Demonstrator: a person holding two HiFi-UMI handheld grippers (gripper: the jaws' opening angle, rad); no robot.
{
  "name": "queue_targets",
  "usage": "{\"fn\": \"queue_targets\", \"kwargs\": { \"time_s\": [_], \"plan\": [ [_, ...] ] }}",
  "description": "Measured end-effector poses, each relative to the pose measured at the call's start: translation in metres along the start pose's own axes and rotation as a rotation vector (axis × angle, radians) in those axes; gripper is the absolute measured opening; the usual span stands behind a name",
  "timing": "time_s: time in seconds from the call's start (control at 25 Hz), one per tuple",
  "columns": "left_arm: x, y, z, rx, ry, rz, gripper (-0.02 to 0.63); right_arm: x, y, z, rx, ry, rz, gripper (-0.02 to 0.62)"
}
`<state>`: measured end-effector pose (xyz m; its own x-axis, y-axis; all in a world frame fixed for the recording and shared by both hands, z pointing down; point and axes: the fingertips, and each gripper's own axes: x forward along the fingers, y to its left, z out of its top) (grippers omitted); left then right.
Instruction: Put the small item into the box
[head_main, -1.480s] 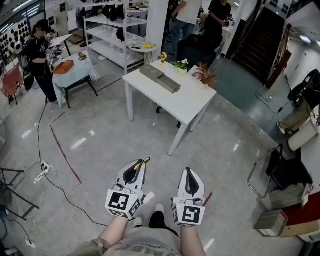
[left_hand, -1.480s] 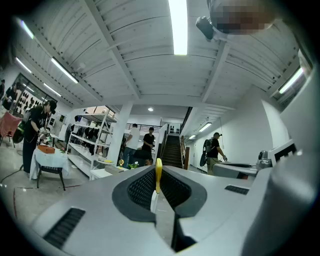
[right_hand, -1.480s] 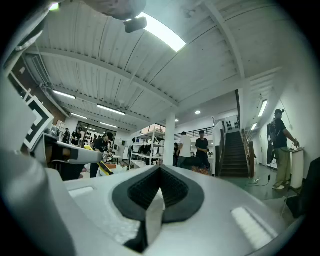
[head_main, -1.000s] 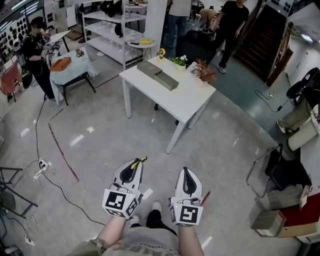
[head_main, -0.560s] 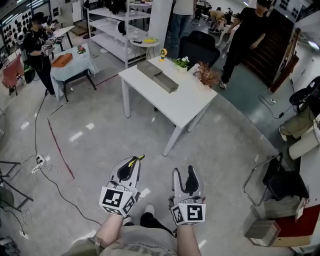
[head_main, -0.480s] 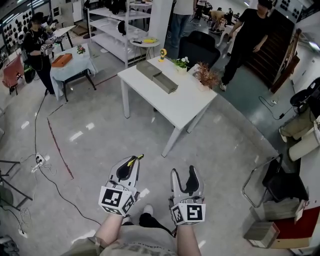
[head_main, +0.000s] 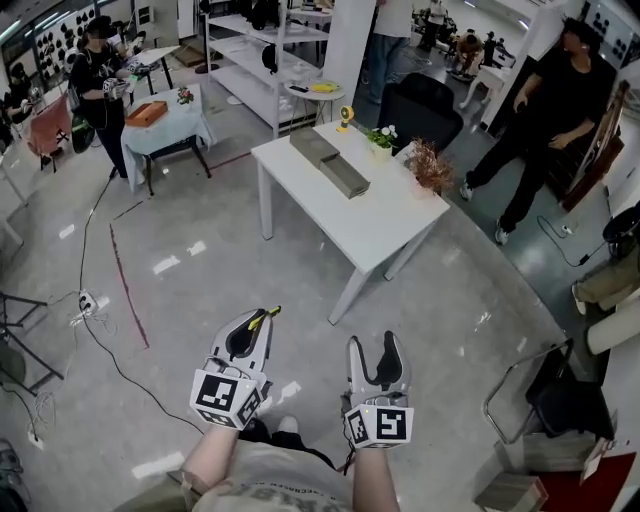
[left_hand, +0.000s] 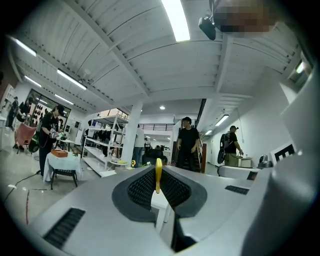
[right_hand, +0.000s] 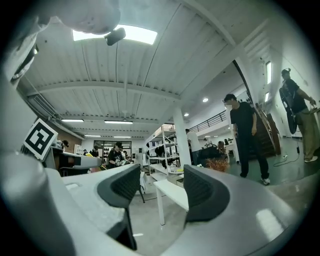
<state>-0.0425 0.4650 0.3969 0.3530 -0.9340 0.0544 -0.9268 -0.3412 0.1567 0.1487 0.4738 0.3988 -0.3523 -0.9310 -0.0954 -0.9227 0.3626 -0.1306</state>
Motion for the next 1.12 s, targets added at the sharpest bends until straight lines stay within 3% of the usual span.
{"fn": "queue_targets", "kwargs": {
  "time_s": [0.48,0.8,1.12],
  "plan": [
    [0.038,0.013,-0.011,-0.015,0.034,-0.010,0.031,0.031,-0.014,-0.013,-0.018,0.041,-0.001,0.261],
    [0.093,0.053,0.003,-0.015,0.022,-0.055,0.031,0.094,-0.019,-0.018,-0.013,0.027,-0.043,0.261],
    [0.164,0.120,0.038,-0.012,-0.020,-0.083,0.031,0.187,-0.013,-0.008,-0.043,-0.003,-0.059,0.261]
  ]
}}
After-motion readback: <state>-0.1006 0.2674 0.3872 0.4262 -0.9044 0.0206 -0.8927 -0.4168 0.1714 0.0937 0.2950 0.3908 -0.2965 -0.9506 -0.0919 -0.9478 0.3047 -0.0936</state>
